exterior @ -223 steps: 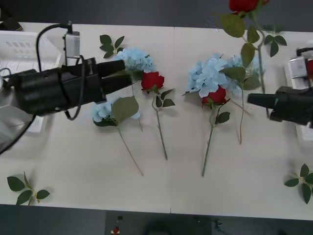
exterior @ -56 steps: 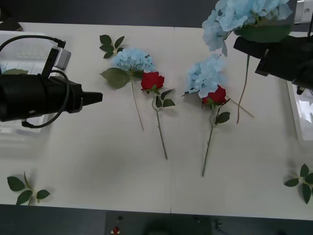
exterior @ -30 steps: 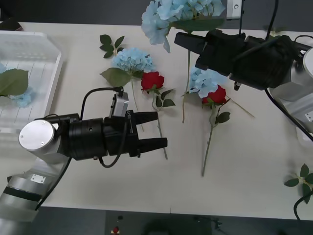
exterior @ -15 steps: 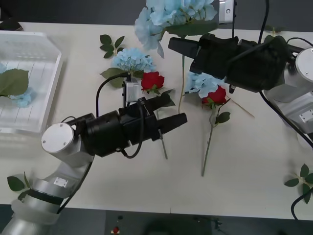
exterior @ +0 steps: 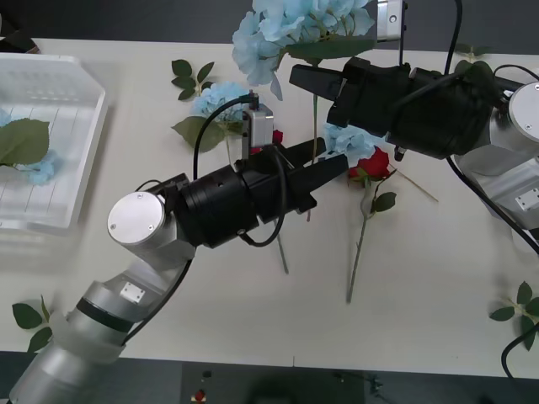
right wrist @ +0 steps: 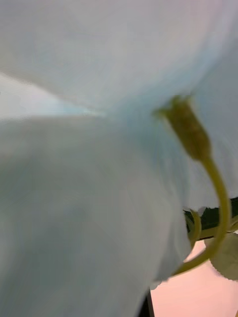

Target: Put the red flowers into the right box and the blue flowers into the left box

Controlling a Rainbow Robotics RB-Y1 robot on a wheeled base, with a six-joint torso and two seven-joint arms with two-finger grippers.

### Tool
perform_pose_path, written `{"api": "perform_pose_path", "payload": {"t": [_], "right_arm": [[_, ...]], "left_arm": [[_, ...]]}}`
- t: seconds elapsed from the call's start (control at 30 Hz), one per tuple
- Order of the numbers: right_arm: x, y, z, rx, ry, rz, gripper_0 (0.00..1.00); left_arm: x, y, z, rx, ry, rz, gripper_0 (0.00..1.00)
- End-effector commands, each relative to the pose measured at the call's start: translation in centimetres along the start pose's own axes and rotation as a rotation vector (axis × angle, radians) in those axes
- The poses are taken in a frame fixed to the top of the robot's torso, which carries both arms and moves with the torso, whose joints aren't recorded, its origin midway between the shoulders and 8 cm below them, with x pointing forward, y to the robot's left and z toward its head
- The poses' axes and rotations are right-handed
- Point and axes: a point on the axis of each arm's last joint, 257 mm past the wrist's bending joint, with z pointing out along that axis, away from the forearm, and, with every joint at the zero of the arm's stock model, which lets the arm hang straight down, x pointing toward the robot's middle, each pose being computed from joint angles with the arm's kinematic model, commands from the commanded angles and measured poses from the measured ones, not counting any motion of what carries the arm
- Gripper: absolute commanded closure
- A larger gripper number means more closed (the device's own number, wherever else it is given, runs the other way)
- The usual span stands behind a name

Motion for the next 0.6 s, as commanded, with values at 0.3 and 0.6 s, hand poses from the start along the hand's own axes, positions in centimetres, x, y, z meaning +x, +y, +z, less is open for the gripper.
{"api": "perform_pose_path", "payload": {"t": [0.3, 0.6], "right_arm": [[-2.0, 1.2, 0.7, -0.029, -0.018, 0.007, 1.00], [-2.0, 1.3, 0.8, -0.033, -0.018, 0.031, 0.00]], "left_arm": [[-0.3, 0.1, 0.8, 0.005, -0.002, 0.017, 1.00], [-0.8, 0.9, 0.4, -0.011, -0.006, 0.024, 1.00]]}}
